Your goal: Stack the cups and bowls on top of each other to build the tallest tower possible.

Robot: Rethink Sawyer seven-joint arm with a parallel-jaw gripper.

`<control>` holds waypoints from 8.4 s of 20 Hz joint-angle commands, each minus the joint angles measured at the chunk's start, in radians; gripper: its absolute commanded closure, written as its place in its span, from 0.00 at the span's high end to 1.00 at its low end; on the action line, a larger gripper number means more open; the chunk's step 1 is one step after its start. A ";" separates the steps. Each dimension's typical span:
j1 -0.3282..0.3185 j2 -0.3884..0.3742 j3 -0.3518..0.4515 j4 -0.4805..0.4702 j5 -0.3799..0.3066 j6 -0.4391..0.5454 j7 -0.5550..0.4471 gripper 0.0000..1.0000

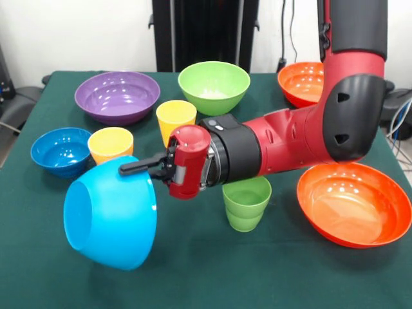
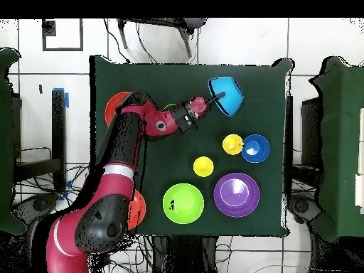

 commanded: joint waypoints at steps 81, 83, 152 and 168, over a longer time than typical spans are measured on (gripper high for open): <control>-0.016 0.152 -0.042 -0.098 0.205 0.076 0.235 0.00; -0.022 0.163 -0.039 -0.115 0.212 0.080 0.227 0.00; -0.088 0.163 0.195 -0.189 0.489 -0.043 0.010 0.00; -0.100 0.156 0.240 -0.206 0.542 -0.027 0.045 1.00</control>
